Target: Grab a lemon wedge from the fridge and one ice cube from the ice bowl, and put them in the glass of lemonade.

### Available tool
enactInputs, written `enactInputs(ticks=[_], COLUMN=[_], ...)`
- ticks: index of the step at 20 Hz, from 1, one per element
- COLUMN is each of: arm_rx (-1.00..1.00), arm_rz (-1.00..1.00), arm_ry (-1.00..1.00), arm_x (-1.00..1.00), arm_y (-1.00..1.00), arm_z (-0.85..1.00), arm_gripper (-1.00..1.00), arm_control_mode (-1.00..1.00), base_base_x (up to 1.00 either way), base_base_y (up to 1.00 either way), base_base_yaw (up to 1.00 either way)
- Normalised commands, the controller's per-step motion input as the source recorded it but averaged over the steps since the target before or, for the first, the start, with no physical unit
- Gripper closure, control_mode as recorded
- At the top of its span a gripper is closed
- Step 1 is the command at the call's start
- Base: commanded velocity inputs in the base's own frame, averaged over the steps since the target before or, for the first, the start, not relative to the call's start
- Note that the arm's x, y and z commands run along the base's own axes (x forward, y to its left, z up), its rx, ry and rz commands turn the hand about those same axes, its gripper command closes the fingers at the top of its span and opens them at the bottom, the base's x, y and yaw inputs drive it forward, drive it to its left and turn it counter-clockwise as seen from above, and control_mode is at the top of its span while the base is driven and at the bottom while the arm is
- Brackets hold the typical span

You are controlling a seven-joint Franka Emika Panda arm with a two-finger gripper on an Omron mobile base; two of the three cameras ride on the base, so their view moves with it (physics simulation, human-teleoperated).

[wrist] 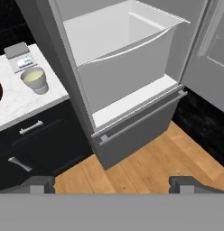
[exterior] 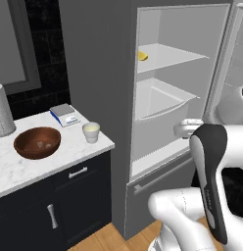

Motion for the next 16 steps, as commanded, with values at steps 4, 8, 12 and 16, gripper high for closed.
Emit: enactInputs(ticks=[4,8,12,16], arm_rx=[0.0,0.0,0.0,0.0], arm_rz=[0.03,0.0,0.0,0.0], arm_ry=[0.0,0.0,0.0,0.0], arm_x=[-0.03,0.0,0.0,0.0], arm_y=[-0.09,0.0,0.0,0.0], arm_z=[-0.1,0.0,0.0,0.0], arm_gripper=[-1.0,-1.0,-1.0,-1.0], arm_control_mode=[1.0,1.0,1.0,1.0], base_base_x=[0.01,0.27,0.27,0.22], base_base_y=[-0.29,-0.91,-0.97,-0.81], base_base_yaw=[0.09,0.51,0.53,0.5])
